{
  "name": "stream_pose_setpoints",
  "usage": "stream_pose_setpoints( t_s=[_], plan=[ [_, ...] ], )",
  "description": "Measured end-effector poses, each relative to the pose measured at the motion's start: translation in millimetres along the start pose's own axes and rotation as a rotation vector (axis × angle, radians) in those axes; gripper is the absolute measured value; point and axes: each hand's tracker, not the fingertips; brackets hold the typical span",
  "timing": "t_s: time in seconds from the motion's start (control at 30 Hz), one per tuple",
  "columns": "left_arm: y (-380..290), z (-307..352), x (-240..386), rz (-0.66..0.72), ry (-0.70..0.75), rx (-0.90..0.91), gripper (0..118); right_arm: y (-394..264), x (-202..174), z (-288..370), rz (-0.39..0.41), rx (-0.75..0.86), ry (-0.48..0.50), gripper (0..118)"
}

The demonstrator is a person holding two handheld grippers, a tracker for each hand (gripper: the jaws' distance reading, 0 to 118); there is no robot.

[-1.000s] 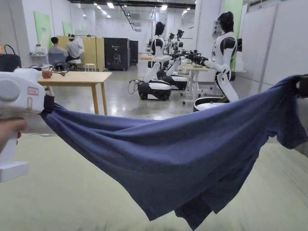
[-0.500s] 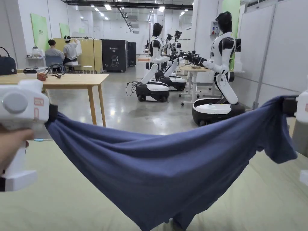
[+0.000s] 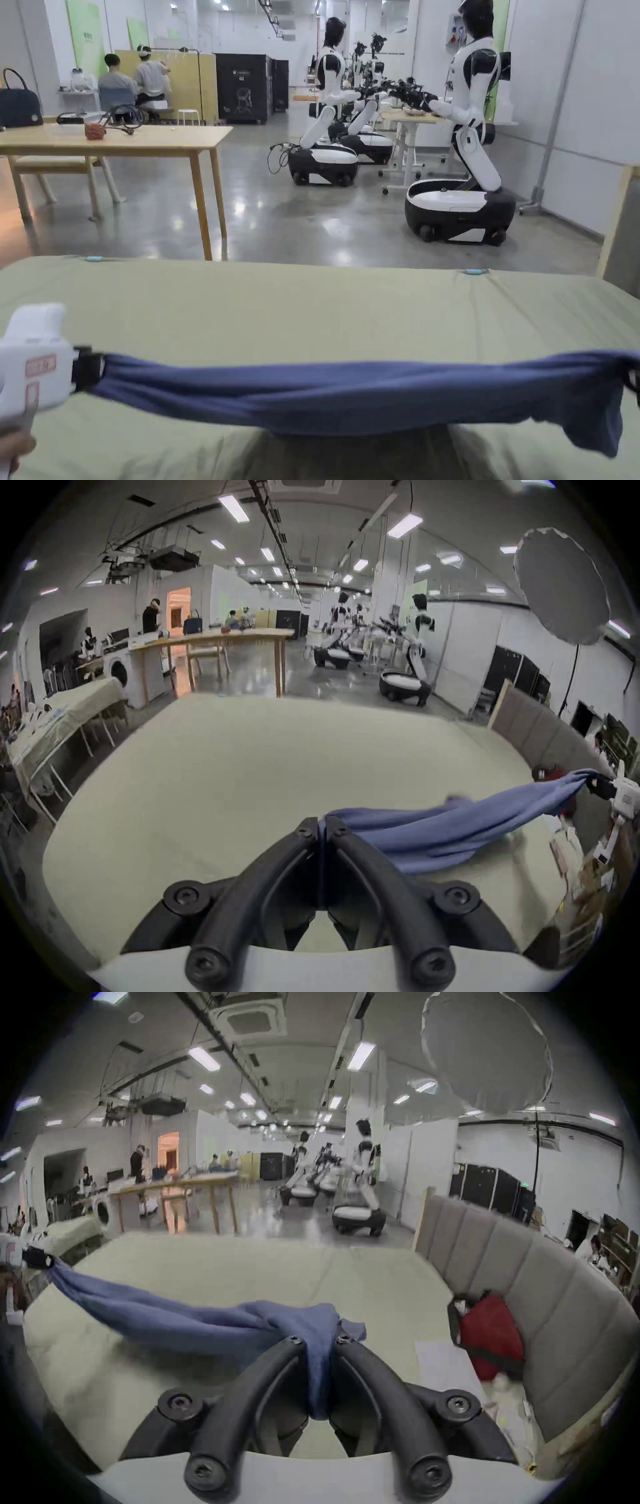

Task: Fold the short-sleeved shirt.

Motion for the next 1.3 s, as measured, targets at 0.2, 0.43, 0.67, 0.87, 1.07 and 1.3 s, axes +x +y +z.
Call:
stream_pose_setpoints(
  t_s=[0.2,0.43,0.67,0.87,1.07,1.3],
  plan=[
    [-129.5,-2.2,-28.5,0.147,-0.002,-0.205,0,-144.0,-14.1,-1.1,-0.056,-0.248,0.045,10],
    [-121.8,40.6,9.2,-0.04,0.132,-0.102,69,-152.4,-13.7,11.3,-0.085,-0.249,0.056,95],
    [-115.2,85.7,89.1,-0.134,0.124,0.303,118,-68.5,-119.5,81.8,-0.119,0.242,0.146,118],
    [-138.1,74.1,105.7,-0.182,0.118,0.373,63,-50.4,-196.7,89.1,-0.086,0.388,0.122,18],
    [-135.8,72.3,66.0,-0.125,0.162,0.242,0,-53.4,-210.7,81.0,-0.071,0.356,0.197,2],
    [-148.7,49.6,-18.5,0.045,0.249,0.01,57,-75.6,-226.4,52.8,-0.06,0.239,0.246,2]
  ],
)
